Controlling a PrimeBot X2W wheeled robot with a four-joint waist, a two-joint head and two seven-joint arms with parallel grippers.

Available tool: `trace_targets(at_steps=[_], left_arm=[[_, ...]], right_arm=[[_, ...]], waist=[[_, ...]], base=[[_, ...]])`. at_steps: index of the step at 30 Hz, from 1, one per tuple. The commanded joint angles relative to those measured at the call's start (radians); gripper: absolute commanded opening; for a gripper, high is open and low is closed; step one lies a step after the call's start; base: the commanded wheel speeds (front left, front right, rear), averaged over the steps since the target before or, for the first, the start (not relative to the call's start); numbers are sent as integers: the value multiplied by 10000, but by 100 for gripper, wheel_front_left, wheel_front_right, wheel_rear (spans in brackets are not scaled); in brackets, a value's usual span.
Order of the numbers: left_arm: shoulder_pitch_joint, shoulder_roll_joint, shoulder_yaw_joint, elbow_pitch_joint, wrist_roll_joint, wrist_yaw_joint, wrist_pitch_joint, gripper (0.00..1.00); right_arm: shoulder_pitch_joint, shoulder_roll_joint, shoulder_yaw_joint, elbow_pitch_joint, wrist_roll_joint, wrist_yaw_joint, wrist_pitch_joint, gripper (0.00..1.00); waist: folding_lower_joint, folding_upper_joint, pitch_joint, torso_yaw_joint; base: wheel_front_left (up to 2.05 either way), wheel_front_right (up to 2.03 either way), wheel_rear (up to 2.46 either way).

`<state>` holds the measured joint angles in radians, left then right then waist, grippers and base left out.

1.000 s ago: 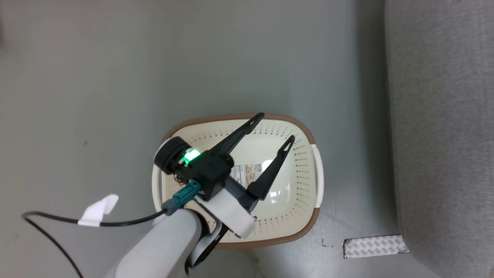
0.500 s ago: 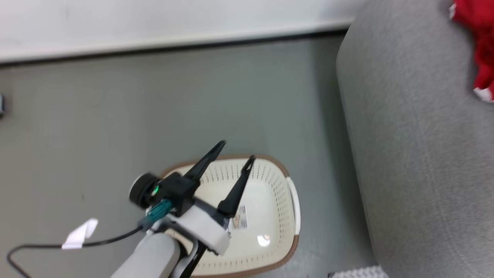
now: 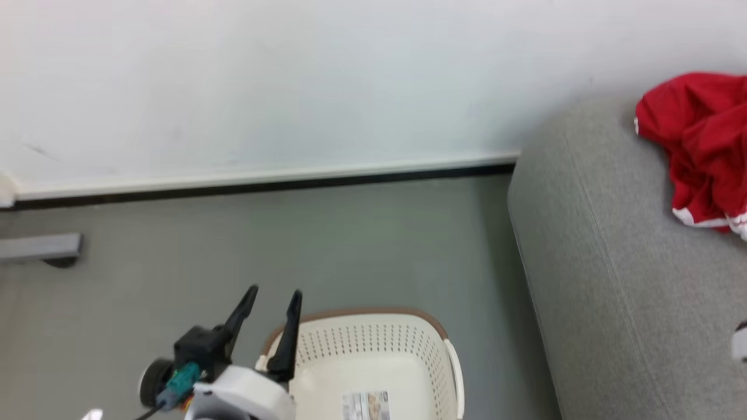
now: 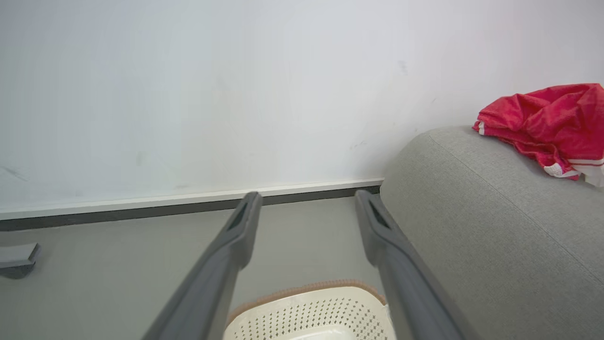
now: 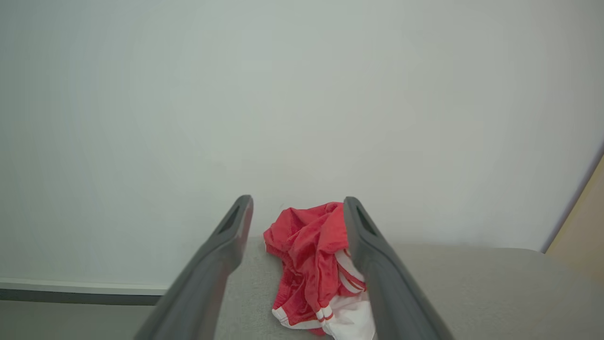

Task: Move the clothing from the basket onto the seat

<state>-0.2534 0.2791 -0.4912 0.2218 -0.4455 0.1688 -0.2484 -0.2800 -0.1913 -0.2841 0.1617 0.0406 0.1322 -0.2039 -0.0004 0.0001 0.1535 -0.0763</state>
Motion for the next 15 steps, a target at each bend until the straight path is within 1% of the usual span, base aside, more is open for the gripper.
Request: trace_targets(at_steps=[1,3,8,10,13,15], left_arm=[[357,71,174,114,-87,93,-89,100],[492,99,241,179,-112,148,-100,100],[1187,89,805,461,-197,380,-160,100],[1426,37,1033,386,-51,447,-159,100],[1831,-43,1423,280,223,444,-156,100],[2044,-161,1642,203,415,354,-158,100]], right_arm=[[472,66,165,-45,138,-29,-108,100],[631,160,267,-57,184,-29,-158,100],[1431,642,1004,216,518,-29,-366,100],[1717,833,1279,338,561,-29,-461,100],[2117,1064,1499,572,592,-29,-547,100],[2387,1204,1623,757,573,-29,-600,100]], waist=[[4,-1,-734,406],[4,-1,-869,464],[4,-1,-1469,668],[4,-1,-1593,743],[4,-1,-1744,846],[4,-1,-1844,895]], base=[[0,0,0],[0,0,0],[0,0,0],[0,0,0],[0,0,0],[0,0,0]])
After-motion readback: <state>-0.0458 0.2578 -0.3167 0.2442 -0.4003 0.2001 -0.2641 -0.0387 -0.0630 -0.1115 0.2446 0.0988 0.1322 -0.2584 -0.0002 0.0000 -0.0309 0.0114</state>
